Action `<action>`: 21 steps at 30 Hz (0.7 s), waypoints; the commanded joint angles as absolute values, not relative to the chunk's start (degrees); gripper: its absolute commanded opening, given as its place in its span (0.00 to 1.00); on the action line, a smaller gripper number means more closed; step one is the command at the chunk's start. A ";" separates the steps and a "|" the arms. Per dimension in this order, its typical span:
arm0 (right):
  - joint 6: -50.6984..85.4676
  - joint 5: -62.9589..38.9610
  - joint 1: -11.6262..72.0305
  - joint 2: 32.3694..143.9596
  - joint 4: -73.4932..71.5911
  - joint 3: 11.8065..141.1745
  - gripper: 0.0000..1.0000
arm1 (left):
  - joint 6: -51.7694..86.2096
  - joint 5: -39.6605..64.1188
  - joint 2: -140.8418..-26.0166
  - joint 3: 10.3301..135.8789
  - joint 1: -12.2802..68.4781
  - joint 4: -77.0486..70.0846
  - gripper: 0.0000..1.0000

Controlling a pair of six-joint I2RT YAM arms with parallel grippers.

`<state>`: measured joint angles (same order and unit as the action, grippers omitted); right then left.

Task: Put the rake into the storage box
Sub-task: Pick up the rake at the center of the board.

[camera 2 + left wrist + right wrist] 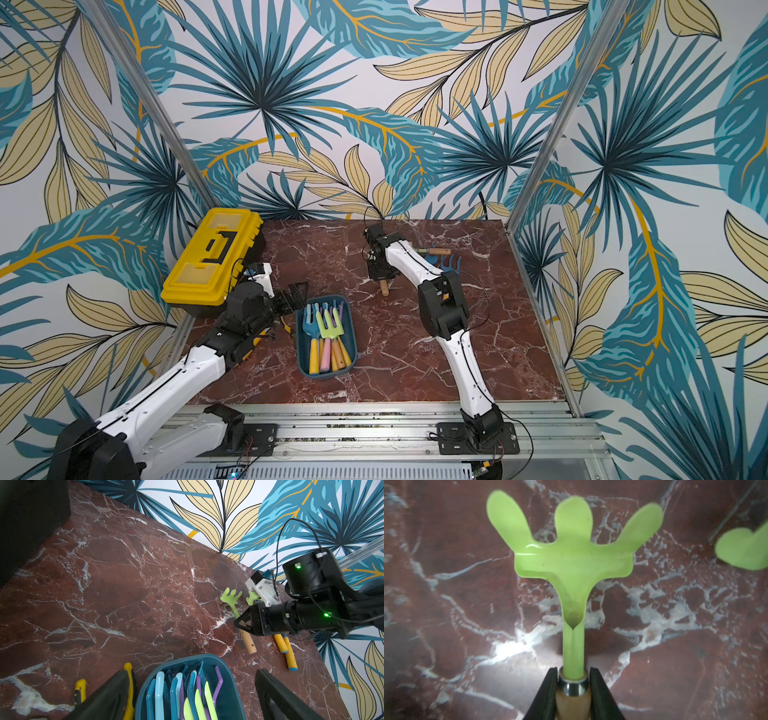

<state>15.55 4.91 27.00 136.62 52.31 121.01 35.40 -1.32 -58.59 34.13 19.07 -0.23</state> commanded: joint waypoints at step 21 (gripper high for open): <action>31.94 -1.74 45.56 96.19 40.01 83.34 0.11 | 36.56 -7.19 -53.78 29.71 18.79 -2.07 1.00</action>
<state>27.83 -0.54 43.68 98.63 42.94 85.73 36.49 -5.85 -55.13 30.89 19.05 -0.69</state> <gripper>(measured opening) 0.270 0.998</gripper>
